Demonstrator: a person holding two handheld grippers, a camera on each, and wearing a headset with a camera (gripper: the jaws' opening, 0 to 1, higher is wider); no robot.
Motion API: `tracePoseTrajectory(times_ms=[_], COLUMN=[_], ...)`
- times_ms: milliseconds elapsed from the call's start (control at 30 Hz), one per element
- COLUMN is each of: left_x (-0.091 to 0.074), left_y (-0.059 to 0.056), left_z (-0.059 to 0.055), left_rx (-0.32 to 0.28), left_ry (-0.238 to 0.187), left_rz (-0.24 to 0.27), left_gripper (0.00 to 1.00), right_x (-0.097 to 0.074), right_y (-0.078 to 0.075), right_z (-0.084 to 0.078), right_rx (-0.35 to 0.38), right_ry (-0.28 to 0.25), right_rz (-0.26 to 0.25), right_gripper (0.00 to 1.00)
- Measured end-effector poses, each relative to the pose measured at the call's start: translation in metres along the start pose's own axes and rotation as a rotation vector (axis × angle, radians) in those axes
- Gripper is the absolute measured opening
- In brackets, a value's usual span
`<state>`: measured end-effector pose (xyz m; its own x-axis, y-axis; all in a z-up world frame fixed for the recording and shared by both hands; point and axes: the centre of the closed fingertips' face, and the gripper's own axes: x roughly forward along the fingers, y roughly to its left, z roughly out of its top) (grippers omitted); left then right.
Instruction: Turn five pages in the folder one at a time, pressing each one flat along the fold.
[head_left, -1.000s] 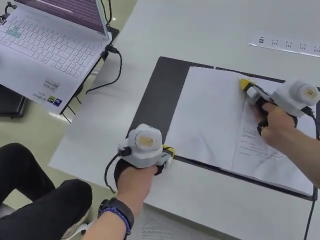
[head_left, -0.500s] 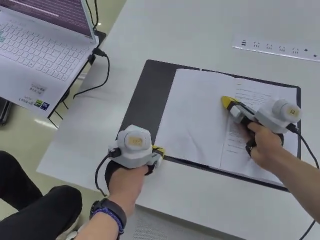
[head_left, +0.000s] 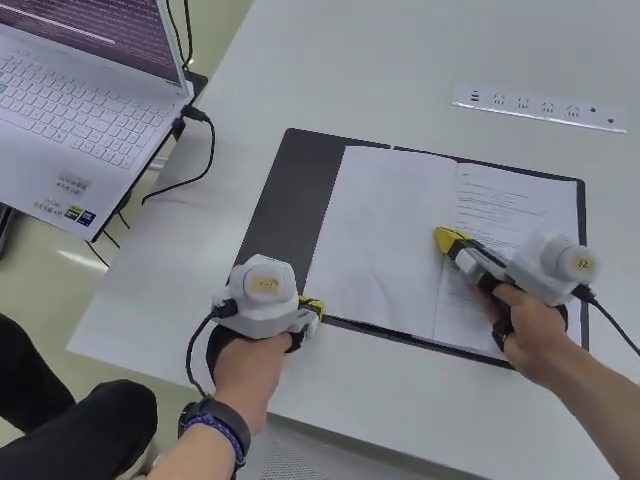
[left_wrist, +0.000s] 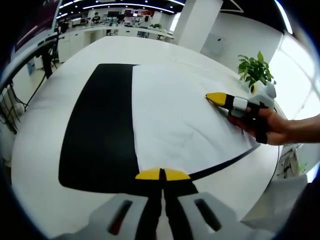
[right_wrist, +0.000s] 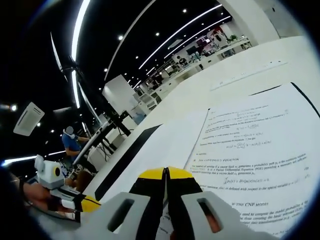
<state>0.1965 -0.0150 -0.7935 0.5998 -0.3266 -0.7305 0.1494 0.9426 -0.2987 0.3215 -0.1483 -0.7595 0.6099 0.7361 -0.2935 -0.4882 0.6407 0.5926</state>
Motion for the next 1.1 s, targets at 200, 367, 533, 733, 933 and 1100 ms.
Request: tracePoseTrajectory(times_ms=[200,367,533,733,933,1100], left_x=[0.0,-0.001,-0.002,-0.002,-0.003,-0.004], left_y=[0.0,0.0,0.001,0.001,0.001,0.001], left_z=[0.0,0.0,-0.001,-0.001,-0.002,-0.002], left_rx=[-0.01,-0.017,-0.02,-0.023,-0.039,-0.041], left_ry=[-0.005,-0.009,-0.017,-0.027,-0.034,-0.04], left_rz=[0.0,-0.003,-0.004,-0.005,-0.008,-0.011], left_gripper=[0.0,0.0,0.0,0.0,0.0,0.0], right_x=[-0.012,-0.022,-0.028,-0.036,-0.045,-0.052], right_y=[0.011,0.016,0.015,0.021,0.028,0.033], right_z=[-0.017,-0.028,-0.037,-0.049,-0.063,-0.072], right_rx=[0.005,0.005,0.009,0.014,0.017,0.017], right_ry=[0.029,0.046,0.065,0.078,0.09,0.099], right_rz=[0.027,0.037,0.046,0.049,0.054,0.059], right_gripper=[0.0,0.0,0.0,0.0,0.0,0.0])
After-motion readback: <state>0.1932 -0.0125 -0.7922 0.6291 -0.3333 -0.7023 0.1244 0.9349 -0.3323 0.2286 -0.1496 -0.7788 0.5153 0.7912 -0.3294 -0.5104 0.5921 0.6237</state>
